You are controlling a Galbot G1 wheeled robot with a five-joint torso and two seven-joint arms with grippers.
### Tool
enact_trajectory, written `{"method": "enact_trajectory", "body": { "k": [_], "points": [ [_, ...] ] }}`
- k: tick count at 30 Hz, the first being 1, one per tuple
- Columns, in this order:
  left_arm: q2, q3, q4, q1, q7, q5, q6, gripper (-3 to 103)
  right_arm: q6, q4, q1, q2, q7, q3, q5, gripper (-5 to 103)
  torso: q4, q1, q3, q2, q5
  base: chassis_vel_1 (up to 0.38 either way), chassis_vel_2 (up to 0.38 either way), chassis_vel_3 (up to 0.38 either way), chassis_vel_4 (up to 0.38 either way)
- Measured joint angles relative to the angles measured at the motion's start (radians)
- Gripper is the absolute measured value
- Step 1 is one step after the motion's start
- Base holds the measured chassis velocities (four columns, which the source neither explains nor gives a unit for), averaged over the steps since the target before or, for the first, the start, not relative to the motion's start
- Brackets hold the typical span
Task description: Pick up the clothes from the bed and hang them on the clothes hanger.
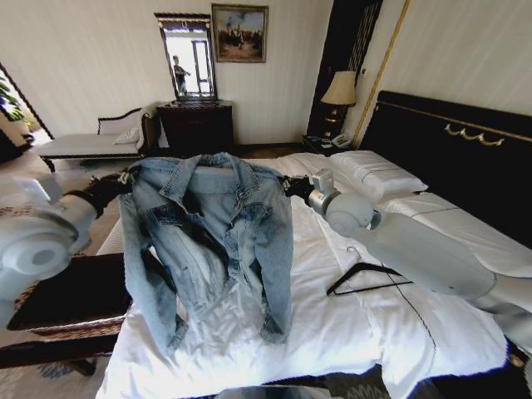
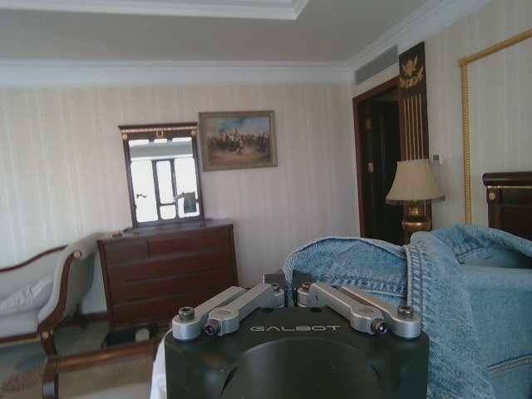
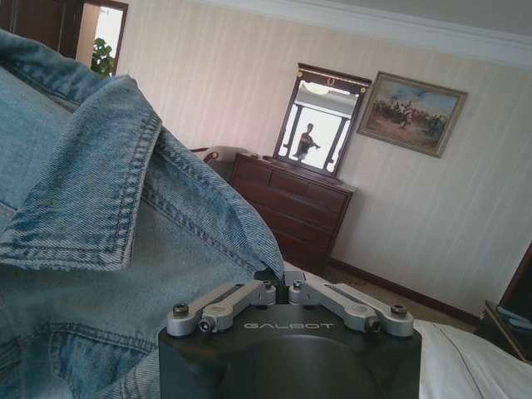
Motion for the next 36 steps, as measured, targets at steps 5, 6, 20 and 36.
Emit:
{"method": "enact_trajectory", "body": {
  "k": [5, 6, 20, 36],
  "points": [
    [0.077, -0.004, 0.017, -0.042, -0.003, -0.052, 0.001, 1, -0.013, -0.011, 0.069, 0.013, 0.021, -0.002, 0.044, 2, 0.0, 0.0, 0.0, 0.0, -0.0002, 0.0, 0.0, 0.0, 0.0],
    [0.09, -0.005, 0.022, -0.049, -0.004, -0.06, 0.001, 1, -0.016, -0.015, 0.085, 0.018, 0.025, -0.003, 0.054, 2, 0.0, 0.0, 0.0, 0.0, 0.0, 0.0, 0.0, 0.0, 0.0],
    [0.2, -0.011, 0.091, -0.09, 0.009, -0.097, -0.029, 1, -0.004, -0.112, 0.23, 0.102, 0.086, -0.049, 0.109, 2, 0.0003, 0.0, 0.0, 0.0, -0.0001, 0.0, 0.0, 0.0, 0.0],
    [0.065, -0.268, -0.326, 0.066, -0.153, -0.354, 0.056, 1, -0.144, 0.31, 0.113, -0.284, 0.202, 0.25, 0.758, 2, 0.0004, -0.001, -0.001, 0.0, 0.0006, 0.0, 0.0, 0.0, 0.0]
  ]
}}
